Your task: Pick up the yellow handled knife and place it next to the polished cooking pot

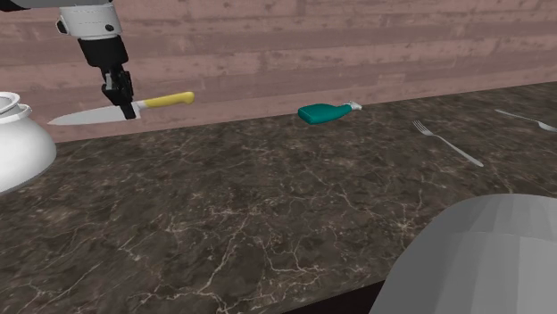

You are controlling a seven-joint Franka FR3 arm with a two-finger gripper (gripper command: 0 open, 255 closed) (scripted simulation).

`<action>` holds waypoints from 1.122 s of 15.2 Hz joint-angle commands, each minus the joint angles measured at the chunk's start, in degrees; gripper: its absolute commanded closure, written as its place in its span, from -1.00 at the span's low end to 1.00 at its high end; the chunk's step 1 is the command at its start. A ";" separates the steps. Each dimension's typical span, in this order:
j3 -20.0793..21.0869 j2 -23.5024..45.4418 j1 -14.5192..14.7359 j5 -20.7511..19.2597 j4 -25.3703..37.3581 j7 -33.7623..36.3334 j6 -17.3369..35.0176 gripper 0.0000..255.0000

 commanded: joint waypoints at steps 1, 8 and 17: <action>0.08 0.54 -0.04 0.15 -0.81 -0.11 1.35 1.00; 0.41 2.64 -0.16 0.73 -3.09 -0.41 5.68 1.00; 0.98 6.08 -0.48 1.62 -4.98 -0.87 10.96 1.00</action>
